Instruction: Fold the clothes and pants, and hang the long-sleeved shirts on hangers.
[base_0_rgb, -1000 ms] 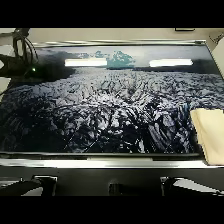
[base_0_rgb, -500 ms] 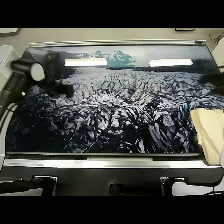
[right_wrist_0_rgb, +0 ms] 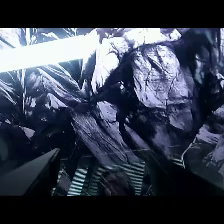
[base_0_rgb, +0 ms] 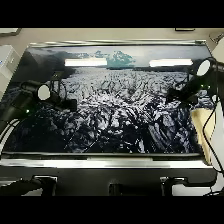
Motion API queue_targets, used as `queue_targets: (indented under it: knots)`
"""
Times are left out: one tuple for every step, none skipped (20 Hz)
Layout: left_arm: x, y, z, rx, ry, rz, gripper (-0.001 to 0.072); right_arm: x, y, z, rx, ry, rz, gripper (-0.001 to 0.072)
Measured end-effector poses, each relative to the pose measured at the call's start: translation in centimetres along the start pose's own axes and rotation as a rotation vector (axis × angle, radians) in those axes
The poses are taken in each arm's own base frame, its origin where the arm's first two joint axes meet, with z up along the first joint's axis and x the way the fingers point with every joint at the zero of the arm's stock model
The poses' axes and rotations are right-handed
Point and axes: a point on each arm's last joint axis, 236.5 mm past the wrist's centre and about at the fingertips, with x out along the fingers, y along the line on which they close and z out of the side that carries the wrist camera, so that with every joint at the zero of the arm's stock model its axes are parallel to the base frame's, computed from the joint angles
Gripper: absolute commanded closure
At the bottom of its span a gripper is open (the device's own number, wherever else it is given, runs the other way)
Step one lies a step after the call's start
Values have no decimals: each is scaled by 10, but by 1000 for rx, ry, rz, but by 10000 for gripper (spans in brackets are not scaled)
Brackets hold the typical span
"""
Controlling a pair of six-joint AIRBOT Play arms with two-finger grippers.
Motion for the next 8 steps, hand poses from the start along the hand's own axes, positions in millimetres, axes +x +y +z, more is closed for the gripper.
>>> queue_targets:
  knots:
    - [0, 0, 0, -1, -2, 1, 7, 1, 1, -1, -2, 3, 0, 101]
    - [1, 1, 0, -1, -5, 2, 7, 1, 1, -1, -4, 5, -1, 101]
    - [1, 1, -1, -1, -3, 2, 7, 2, 2, -2, -5, 6, -1, 101]
    - [1, 1, -1, -2, -4, 2, 8, 2, 2, -2, -6, 8, -1, 101]
    - [2, 1, -1, -2, -5, 2, 7, 2, 2, -2, -7, 8, -2, 101]
    - [2, 1, -1, -3, -4, 3, 7, 3, 2, -3, -7, 9, -2, 101]
    - [2, 1, -1, -3, -6, 2, 7, 3, 2, -3, -7, 9, -2, 101]
    - [2, 1, -1, -3, -6, 2, 7, 3, 2, -3, -7, 10, -2, 101]
